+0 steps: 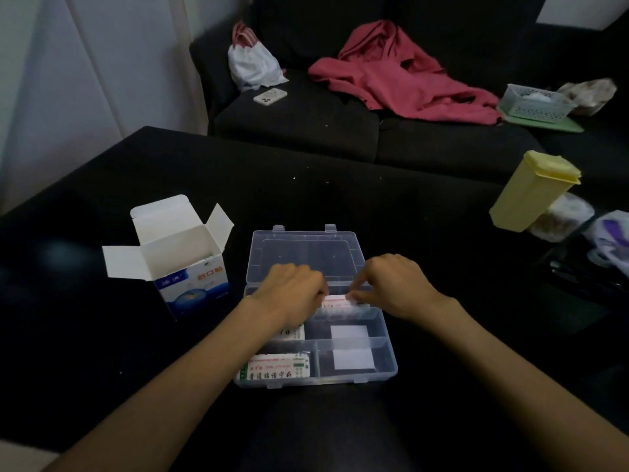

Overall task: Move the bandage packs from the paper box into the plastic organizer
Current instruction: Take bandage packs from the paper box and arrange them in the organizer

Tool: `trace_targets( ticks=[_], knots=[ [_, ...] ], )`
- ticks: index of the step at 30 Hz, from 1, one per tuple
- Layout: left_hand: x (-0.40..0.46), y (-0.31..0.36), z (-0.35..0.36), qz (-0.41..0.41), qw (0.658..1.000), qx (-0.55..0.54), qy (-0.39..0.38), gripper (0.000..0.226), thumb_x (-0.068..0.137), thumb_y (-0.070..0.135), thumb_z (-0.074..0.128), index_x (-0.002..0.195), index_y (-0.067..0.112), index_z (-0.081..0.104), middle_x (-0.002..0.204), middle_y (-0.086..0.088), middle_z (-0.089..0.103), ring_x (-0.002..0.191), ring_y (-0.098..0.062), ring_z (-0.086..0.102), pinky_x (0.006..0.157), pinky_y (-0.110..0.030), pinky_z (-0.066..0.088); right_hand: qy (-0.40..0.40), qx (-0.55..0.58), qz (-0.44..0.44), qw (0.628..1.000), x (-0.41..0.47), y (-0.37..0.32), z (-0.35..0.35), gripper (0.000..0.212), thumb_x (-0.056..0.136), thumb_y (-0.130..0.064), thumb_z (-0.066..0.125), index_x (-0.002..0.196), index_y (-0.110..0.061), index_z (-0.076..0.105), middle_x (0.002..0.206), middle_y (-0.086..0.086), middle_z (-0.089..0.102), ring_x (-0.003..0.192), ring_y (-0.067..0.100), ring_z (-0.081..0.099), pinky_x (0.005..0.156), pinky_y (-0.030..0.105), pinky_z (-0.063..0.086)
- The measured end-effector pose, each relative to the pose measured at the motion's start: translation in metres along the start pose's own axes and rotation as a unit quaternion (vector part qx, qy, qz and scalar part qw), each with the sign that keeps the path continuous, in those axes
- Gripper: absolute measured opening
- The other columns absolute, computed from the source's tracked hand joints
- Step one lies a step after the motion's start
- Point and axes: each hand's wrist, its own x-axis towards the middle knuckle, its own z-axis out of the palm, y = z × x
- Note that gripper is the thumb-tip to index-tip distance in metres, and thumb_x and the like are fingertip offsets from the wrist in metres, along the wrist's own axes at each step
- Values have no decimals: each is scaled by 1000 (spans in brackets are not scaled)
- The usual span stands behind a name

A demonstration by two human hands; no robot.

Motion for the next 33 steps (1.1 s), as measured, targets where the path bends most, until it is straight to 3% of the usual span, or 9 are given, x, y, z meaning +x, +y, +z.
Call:
trace_targets(
  ticks=[4, 7, 11, 14, 19, 22, 24, 27, 33],
  knots=[
    [1, 0, -1, 11, 1000, -2, -9, 27, 99, 28, 43, 121, 26, 60, 105, -2, 67, 93, -18, 61, 87, -36, 48, -60, 12, 17, 998, 8, -5, 5, 23, 90, -29, 61, 107, -17, 71, 105, -2, 70, 85, 11, 65, 72, 20, 53],
    [1, -1, -1, 15, 1000, -9, -14, 25, 98, 30, 45, 115, 24, 63, 103, -1, 67, 91, -16, 61, 86, -33, 48, -78, 44, 35, 995, 12, -4, 5, 19, 88, -25, 65, 103, -16, 71, 104, -1, 70, 85, 11, 65, 74, 22, 54],
    [3, -4, -3, 17, 999, -31, -27, 25, 97, 30, 51, 117, 25, 64, 107, 3, 67, 93, -15, 61, 83, -30, 48, -94, 56, 100, 989, 14, -1, -3, 17, 83, -29, 70, 95, -17, 70, 95, -1, 69, 80, 10, 63, 73, 24, 53],
    [7, -6, -6, 14, 998, -42, -40, 25, 95, 29, 55, 118, 27, 65, 112, 4, 67, 98, -15, 61, 85, -30, 47, -102, 1, 161, 982, 14, -4, -13, 21, 83, -32, 70, 92, -16, 61, 95, 1, 65, 83, 15, 62, 74, 25, 52],
    [13, -2, -7, 7, 998, -30, -52, 25, 95, 28, 55, 117, 21, 65, 113, -1, 65, 98, -17, 59, 79, -25, 39, -157, -68, 190, 967, 20, -16, -12, 28, 85, -32, 67, 100, -15, 51, 87, 0, 53, 83, 14, 55, 75, 25, 46],
    [14, -1, -7, 0, 998, -28, -54, 24, 95, 28, 53, 114, 19, 64, 110, -4, 65, 95, -18, 59, 77, -27, 39, -175, -44, 211, 961, 25, -16, -10, 35, 84, -34, 67, 109, -14, 53, 88, 2, 53, 87, 15, 55, 83, 26, 48],
    [15, -1, -8, -2, 998, -30, -58, 25, 95, 29, 53, 115, 19, 64, 111, -3, 65, 96, -19, 59, 80, -29, 41, -169, -14, 227, 959, 27, -13, -9, 36, 81, -37, 70, 102, -14, 51, 87, 2, 54, 89, 16, 57, 86, 29, 49],
    [15, -1, -8, -4, 998, -22, -57, 24, 94, 30, 55, 114, 19, 65, 110, -3, 66, 98, -20, 59, 84, -32, 42, -140, -10, 245, 959, 24, -10, -10, 40, 77, -43, 73, 93, -17, 46, 79, 0, 49, 84, 15, 56, 78, 26, 48],
    [16, 0, -6, -7, 999, -12, -50, 24, 94, 31, 57, 113, 19, 64, 110, -3, 65, 97, -20, 59, 80, -29, 39, -103, -59, 228, 966, 15, -15, -4, 35, 81, -45, 68, 87, -18, 47, 72, -1, 47, 63, 10, 47, 58, 21, 38]
  ],
)
